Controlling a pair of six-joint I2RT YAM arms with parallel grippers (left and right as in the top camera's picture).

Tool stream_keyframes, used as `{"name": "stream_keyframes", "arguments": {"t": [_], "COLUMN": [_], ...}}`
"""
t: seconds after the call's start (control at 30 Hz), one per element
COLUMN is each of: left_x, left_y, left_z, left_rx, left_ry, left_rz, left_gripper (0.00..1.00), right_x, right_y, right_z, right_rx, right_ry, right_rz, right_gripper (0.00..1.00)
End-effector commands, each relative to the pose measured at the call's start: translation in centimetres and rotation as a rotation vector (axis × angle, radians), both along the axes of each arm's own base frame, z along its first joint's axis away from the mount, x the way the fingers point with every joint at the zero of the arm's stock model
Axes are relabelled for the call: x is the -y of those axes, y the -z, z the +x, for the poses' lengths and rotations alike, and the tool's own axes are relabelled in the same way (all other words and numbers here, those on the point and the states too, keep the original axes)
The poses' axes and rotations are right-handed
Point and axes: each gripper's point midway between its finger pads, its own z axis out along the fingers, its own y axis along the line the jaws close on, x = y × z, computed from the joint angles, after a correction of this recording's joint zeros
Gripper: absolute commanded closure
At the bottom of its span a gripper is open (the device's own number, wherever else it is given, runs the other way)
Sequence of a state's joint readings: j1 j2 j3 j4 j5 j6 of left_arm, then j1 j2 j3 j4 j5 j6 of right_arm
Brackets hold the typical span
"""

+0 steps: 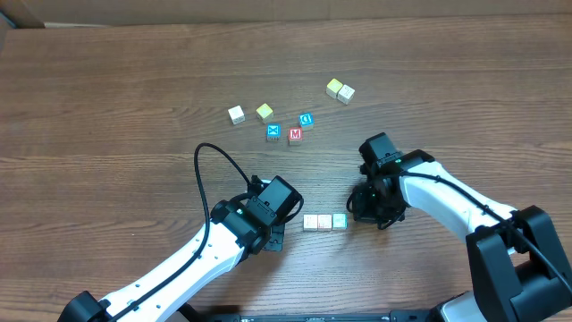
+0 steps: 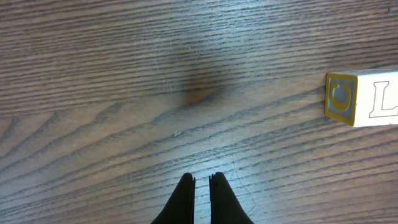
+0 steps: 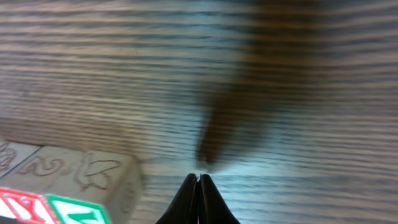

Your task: Flip 3 blocks

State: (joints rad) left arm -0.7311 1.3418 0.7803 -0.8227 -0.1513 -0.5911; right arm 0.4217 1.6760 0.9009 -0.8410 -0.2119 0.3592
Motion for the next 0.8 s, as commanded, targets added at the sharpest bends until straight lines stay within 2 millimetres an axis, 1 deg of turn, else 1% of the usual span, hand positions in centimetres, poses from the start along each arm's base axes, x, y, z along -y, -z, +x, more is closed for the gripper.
{"name": "stream_keyframes", "arguments": {"t": [0.0, 0.13, 0.3, 0.4, 0.77], "left_x": [0.0, 0.2, 0.2, 0.2, 0.2], "left_y": [-0.5, -0.5, -0.6, -0.6, -0.6], "left_z": [0.6, 0.7, 0.8, 0.8, 0.8], "left_rx": [0.025, 0.031, 0.033, 0.034, 0.035], "left_ry": [0.015, 0.015, 0.015, 0.015, 0.015], "left_rz": [0.001, -0.004, -0.005, -0.006, -0.008], "left_gripper": [0.96, 0.96, 0.96, 0.96, 0.96], "right_x": [-1.1, -1.8, -2.0, -2.5, -3.0], "right_y": [-0.4, -0.6, -0.6, -0.8, -1.0], "right_z": [-0.1, -0.1, -0.2, -0.3, -0.4], "right_rx": [0.019, 0.022, 0.018, 0.012, 0.009], "right_ry": [-0.037, -0.046, -0.048, -0.056, -0.069], "right_rz": [0.039, 0.066, 0.079, 0.108, 0.140], "right_gripper": [0.96, 0.96, 0.96, 0.96, 0.96]}}
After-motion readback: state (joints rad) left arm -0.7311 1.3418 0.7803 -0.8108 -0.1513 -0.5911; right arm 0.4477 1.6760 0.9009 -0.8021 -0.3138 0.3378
